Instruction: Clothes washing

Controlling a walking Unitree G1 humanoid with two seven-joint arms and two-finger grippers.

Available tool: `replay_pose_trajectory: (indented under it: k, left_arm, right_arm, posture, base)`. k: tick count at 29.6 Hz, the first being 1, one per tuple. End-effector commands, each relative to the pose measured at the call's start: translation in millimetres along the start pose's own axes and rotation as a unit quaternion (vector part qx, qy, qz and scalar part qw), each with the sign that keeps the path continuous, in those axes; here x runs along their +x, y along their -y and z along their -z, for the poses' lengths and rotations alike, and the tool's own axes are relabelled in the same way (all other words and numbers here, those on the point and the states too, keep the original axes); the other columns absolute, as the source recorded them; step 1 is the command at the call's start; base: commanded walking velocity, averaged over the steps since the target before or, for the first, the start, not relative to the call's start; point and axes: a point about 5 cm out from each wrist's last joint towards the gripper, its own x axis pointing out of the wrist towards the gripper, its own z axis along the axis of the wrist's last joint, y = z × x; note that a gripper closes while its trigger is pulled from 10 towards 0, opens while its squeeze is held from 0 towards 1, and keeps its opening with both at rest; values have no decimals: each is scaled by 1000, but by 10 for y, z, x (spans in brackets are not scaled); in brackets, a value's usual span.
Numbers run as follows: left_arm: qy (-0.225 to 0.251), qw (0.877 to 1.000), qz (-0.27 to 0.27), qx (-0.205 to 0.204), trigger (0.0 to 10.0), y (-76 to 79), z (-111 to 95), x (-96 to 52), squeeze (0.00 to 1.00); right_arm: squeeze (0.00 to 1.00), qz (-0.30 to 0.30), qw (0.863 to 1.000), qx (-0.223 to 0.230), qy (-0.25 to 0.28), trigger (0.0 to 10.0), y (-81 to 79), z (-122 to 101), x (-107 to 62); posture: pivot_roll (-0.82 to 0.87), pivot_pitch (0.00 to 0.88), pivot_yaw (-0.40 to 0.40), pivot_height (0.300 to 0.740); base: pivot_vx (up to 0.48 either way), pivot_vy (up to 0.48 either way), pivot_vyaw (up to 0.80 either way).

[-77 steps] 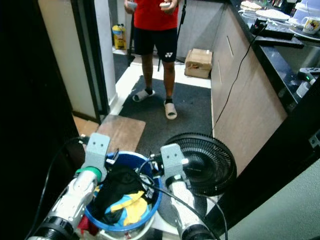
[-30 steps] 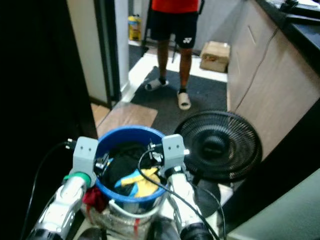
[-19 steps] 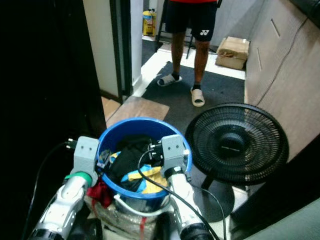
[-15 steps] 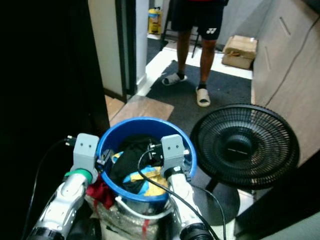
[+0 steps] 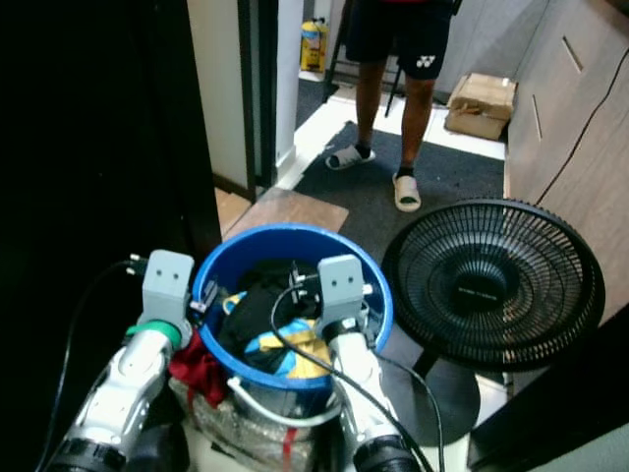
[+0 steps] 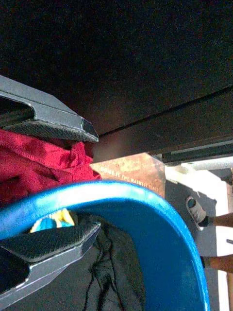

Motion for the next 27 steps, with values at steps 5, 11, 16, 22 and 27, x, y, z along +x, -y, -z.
replay_pose_trajectory:
  k: [5, 11, 16, 22, 27]
  left_arm:
    - [16, 1000, 10, -3, 10000, -20, -136, -22, 0]
    - [32, 999, 38, 10, 10000, 123, -211, -103, 0]
    - [21, 998, 54, 15, 10000, 255, -138, -144, 0]
    - [-34, 999, 38, -10, 10000, 227, 59, -151, 0]
    - [-71, 996, 26, -38, 10000, 185, 146, -151, 0]
  right_arm:
    - [0, -11, 999, 3, 39, 10000, -5, -244, 94]
    - [0, -23, 997, 1, 73, 10000, -28, -446, 130]
    - [0, -27, 998, -1, 65, 10000, -35, -406, 115]
    - [0, -42, 999, -22, 20, 10000, -63, -269, 80]
    - [0, -86, 991, -73, -75, 10000, -64, -98, 168]
  posture:
    - [121, 33, 26, 505]
    - [120, 32, 23, 505]
    - [120, 28, 21, 505]
    - [114, 28, 24, 505]
    - [112, 38, 22, 505]
  base:
    - [0, 0, 0]
    - [0, 0, 0]
    - [0, 0, 0]
    - [0, 0, 0]
    - [0, 0, 0]
